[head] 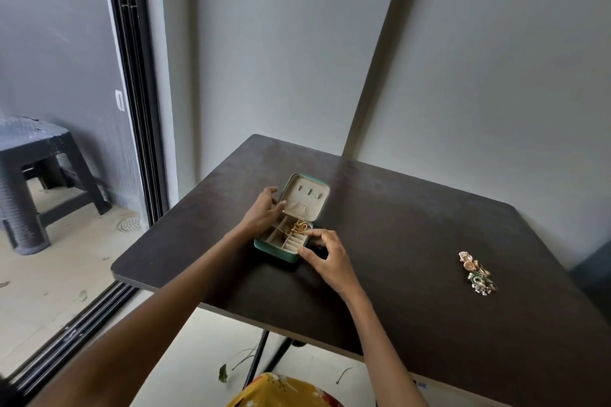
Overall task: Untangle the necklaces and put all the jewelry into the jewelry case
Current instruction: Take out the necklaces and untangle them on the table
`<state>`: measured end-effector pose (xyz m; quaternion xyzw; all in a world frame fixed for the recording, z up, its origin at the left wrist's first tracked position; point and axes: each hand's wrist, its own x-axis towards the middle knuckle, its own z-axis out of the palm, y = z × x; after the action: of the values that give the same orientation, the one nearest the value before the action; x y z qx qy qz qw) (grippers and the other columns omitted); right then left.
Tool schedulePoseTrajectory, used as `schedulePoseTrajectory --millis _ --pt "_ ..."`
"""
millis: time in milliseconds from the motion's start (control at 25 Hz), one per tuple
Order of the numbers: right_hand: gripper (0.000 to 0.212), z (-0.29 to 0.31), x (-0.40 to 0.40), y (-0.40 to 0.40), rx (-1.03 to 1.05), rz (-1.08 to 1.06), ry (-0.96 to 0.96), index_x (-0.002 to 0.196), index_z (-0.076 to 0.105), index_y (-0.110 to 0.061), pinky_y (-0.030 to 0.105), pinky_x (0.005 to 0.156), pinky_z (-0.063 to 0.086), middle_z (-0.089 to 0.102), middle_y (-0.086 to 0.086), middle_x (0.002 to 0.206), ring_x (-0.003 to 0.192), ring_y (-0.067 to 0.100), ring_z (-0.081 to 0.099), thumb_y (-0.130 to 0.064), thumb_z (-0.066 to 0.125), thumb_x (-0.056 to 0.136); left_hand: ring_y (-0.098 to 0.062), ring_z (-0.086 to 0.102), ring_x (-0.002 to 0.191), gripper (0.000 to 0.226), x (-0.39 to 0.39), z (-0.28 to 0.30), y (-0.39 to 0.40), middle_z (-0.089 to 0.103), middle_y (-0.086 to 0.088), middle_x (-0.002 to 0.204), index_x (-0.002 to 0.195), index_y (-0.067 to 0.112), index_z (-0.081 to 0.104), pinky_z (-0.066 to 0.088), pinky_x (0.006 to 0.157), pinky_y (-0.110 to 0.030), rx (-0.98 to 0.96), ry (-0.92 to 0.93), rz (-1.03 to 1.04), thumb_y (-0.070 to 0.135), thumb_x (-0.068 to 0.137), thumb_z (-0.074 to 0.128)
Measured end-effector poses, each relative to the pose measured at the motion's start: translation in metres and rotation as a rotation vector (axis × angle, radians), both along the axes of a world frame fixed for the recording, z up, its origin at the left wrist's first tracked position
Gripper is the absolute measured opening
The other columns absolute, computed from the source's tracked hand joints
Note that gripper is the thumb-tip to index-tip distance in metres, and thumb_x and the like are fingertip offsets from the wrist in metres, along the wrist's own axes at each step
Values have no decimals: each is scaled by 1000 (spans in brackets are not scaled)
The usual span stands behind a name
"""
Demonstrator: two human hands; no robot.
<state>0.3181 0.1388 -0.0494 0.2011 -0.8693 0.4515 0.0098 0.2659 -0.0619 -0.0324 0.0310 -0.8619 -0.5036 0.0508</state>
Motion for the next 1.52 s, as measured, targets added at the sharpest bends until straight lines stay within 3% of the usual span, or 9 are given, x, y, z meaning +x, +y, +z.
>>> schedulePoseTrajectory --millis 200,400,600,960,1080,1200,1280,1400,1520 --pt "29 5 0 -3 -15 -71 -48 116 56 -28 25 88 42 51 -8 118 105 8 53 -31 63 88 -22 49 118 48 40 -2 2 44 -10 130 135 11 36 40 103 -39 -135 12 -22 23 92 55" --pt "26 9 0 -6 -51 -91 -57 116 57 -21 10 78 43 53 -6 115 94 1 53 -21 60 89 -24 39 126 41 57 0 8 39 -11 132 129 12 47 34 103 -34 -150 121 69 25 92 57" --pt "20 23 -22 -11 -33 -201 133 104 66 -17 30 90 47 56 -6 102 103 15 54 -8 58 88 -18 46 114 24 53 21 24 54 3 120 109 30 68 29 92 -32 -657 327 42 36 87 61" --pt "35 29 -24 -9 221 -83 203 101 71 -16 14 83 33 62 3 103 103 14 47 4 48 81 -18 62 98 22 48 23 37 70 0 104 98 29 73 17 94 -33 -908 293 34 33 88 54" --pt "39 36 -26 -8 165 -105 217 101 70 -16 16 83 33 62 1 104 103 11 46 7 45 80 -15 60 93 20 48 24 34 69 5 98 94 26 73 23 85 -32 -694 227 75 36 88 56" --pt "41 45 -30 -5 61 -109 215 96 70 -18 19 85 41 64 1 102 101 13 53 9 45 79 -10 59 81 12 44 28 23 66 8 82 86 21 71 38 84 -31 -122 111 69 31 85 66" --pt "38 54 -29 -3 -14 -118 190 94 70 -17 10 78 41 65 -1 99 95 11 58 9 46 81 -13 62 75 6 44 36 18 69 -1 80 83 13 69 50 80 -34 165 97 -25 18 85 68" --pt "30 66 -21 -3 -110 -106 139 98 69 -11 3 74 41 65 0 96 85 0 58 8 49 85 -15 63 70 6 52 56 20 68 -9 81 85 5 63 55 70 -22 388 137 -128 7 90 59" --pt "28 79 -16 -6 -144 -27 7 106 66 -16 16 80 45 65 -5 96 87 1 59 1 52 89 -8 65 65 7 58 77 23 66 -9 81 89 2 62 53 64 -16 450 182 -169 6 92 56"
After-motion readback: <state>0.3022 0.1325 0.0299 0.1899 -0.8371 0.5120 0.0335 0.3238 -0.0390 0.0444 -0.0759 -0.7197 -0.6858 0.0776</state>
